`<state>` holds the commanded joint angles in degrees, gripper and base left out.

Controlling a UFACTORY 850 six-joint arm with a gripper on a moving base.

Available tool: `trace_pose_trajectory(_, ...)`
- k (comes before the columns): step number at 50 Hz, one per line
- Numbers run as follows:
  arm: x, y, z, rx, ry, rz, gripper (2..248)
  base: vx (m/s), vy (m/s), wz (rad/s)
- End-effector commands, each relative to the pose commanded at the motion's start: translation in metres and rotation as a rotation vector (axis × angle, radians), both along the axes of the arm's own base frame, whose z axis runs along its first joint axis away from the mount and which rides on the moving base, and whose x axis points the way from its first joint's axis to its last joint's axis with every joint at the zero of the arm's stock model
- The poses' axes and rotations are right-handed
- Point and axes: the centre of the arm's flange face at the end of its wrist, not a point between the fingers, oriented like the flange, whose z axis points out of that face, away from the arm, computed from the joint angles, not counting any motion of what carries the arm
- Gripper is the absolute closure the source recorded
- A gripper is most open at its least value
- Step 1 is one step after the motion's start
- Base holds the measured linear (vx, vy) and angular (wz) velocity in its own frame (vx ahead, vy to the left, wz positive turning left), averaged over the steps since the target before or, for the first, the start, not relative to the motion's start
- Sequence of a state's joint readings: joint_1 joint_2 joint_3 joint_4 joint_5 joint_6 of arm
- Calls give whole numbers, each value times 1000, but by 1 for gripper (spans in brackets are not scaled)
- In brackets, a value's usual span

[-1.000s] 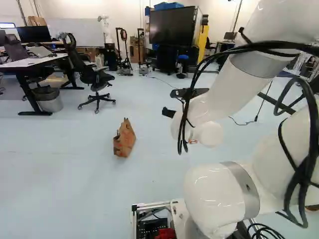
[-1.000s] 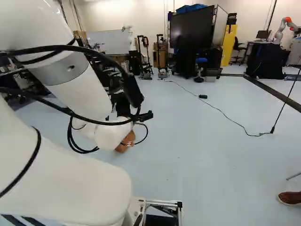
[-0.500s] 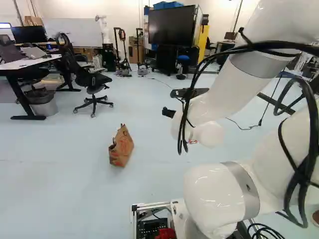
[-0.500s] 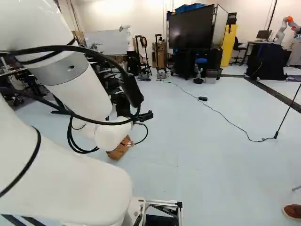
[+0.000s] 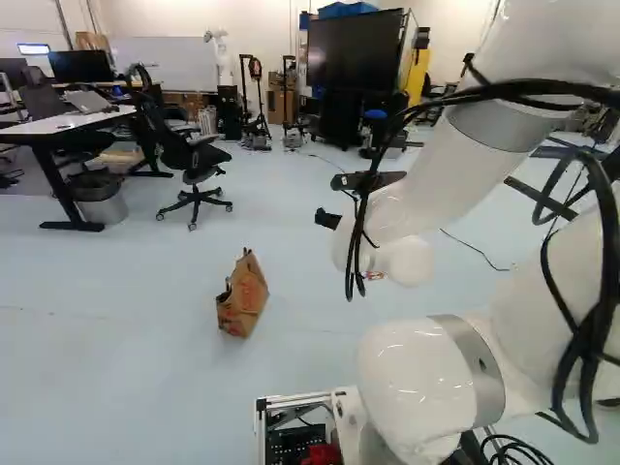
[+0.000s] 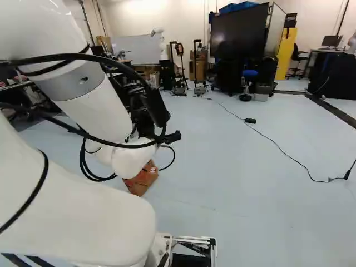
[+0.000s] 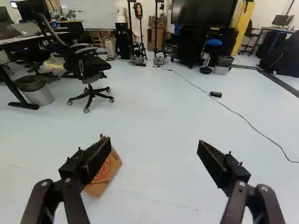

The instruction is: Pick up the grocery bag from the ground

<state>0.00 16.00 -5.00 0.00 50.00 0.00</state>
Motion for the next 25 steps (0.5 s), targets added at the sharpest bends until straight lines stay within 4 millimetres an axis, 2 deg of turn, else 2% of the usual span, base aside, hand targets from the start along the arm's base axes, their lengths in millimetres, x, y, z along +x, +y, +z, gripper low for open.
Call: trace_pose_trajectory(25,0,0,0,0,0,0,3,182,13,225)
